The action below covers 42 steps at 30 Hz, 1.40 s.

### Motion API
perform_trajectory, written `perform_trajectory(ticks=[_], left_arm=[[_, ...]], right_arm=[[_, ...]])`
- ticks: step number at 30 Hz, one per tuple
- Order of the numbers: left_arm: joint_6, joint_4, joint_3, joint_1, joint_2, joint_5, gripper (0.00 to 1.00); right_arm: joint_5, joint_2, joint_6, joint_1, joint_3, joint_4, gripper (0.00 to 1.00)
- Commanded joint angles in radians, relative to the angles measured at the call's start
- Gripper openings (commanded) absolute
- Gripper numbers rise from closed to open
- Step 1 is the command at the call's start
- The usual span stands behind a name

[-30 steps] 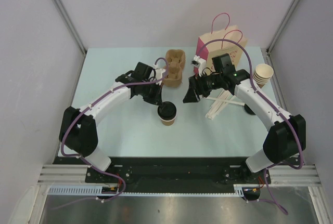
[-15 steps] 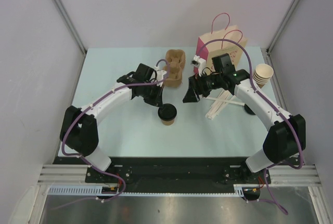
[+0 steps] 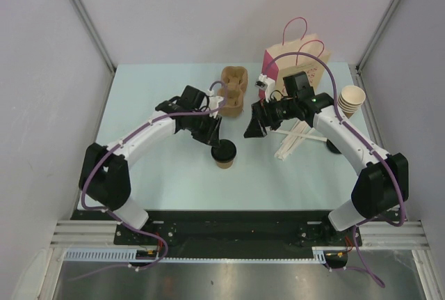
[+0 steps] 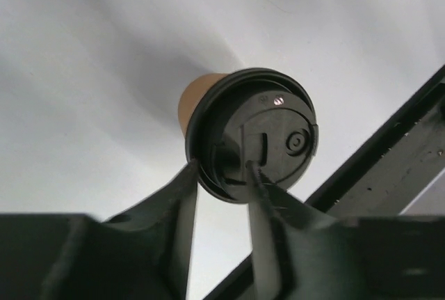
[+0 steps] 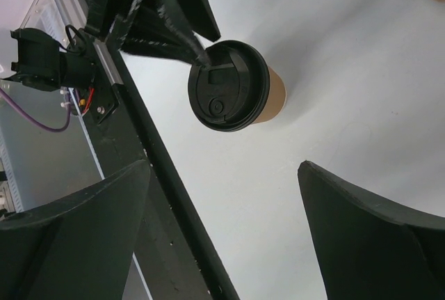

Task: Pack the takeout coffee

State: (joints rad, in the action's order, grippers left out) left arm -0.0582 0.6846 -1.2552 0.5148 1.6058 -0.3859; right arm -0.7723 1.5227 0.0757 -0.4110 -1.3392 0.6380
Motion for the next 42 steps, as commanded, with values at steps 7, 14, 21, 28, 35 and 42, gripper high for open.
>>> perform_trajectory(ticks=[7, 14, 21, 28, 35, 42], left_arm=[[0.005, -0.054, 0.008, -0.123, -0.253, -0.274, 0.61], [-0.330, -0.482, 0.297, -0.157, -0.327, -0.660, 0.30], [-0.538, -0.747, 0.454, -0.157, -0.270, -0.665, 0.04], [-0.552, -0.764, 0.467, -0.156, -0.204, -0.653, 0.00], [-0.528, -0.729, 0.441, -0.156, -0.113, -0.660, 0.00], [-0.482, -0.654, 0.438, -0.157, -0.018, -0.604, 0.00]], right_arm=[[-0.054, -0.027, -0.069, -0.024, -0.011, -0.098, 0.80], [-0.159, 0.063, -0.316, -0.107, -0.006, -0.221, 0.40], [-0.212, 0.185, -0.433, -0.131, 0.002, -0.327, 0.08], [-0.245, 0.289, -0.402, -0.147, 0.002, -0.327, 0.00], [-0.260, 0.333, -0.418, -0.149, 0.003, -0.347, 0.00], [-0.272, 0.402, -0.381, -0.141, 0.003, -0.299, 0.00]])
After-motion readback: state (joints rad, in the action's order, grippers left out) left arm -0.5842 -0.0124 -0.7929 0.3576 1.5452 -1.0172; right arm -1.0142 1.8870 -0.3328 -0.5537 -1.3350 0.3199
